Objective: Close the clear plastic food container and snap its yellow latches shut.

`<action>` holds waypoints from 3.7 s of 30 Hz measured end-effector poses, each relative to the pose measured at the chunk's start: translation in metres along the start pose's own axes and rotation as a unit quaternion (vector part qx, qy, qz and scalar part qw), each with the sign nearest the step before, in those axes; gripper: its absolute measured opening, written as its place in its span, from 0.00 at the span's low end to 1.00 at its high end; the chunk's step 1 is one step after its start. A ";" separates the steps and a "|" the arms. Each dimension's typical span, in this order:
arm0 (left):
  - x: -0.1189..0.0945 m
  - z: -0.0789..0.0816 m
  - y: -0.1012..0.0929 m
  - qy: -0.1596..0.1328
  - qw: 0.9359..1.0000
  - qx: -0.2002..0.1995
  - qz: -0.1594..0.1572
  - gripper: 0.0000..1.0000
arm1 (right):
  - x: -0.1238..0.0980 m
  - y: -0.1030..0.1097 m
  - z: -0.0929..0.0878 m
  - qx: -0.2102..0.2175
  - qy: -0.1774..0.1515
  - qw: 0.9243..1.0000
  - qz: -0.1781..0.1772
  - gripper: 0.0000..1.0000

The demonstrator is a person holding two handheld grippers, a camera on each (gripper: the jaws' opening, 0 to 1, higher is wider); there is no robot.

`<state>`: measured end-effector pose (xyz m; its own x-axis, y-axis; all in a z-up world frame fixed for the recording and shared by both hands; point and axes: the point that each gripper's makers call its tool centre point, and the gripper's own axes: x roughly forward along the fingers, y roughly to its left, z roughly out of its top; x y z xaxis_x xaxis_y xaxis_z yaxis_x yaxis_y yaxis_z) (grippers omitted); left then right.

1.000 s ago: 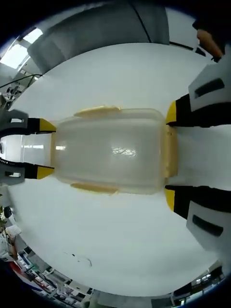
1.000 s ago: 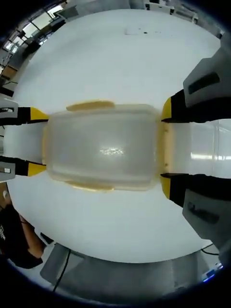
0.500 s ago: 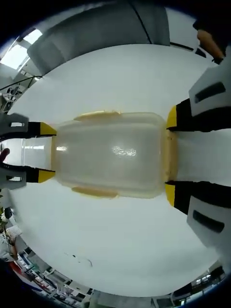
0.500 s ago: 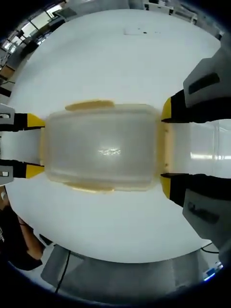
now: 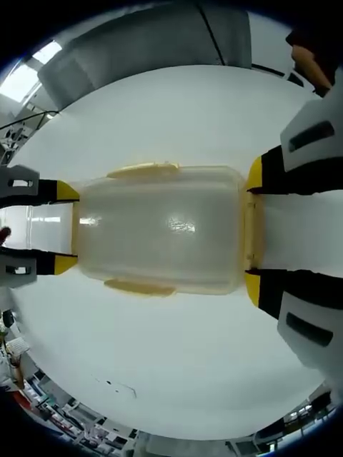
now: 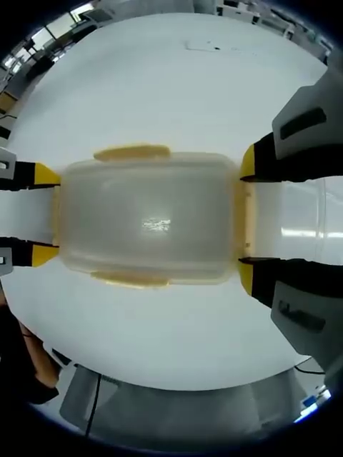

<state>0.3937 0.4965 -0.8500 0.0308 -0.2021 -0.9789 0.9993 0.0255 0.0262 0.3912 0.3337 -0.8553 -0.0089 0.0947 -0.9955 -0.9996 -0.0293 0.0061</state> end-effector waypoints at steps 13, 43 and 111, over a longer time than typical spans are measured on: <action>-0.001 -0.001 0.001 -0.012 1.000 0.003 -0.004 0.34 | -0.001 0.003 0.000 -0.001 0.000 1.000 -0.002 0.37; -0.038 -0.007 -0.018 -0.018 0.999 -0.027 -0.008 0.33 | -0.038 0.016 0.018 -0.016 -0.059 0.998 -0.007 0.37; -0.034 0.198 -0.007 -0.009 0.999 0.040 0.005 0.33 | -0.090 0.027 -0.176 0.045 -0.066 0.996 -0.033 0.37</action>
<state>0.3898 0.3091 -0.7767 0.0396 -0.2205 -0.9746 0.9974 -0.0500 0.0518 0.3697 0.1491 -0.7827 0.0597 0.2246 -0.9726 -0.9965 0.0709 -0.0448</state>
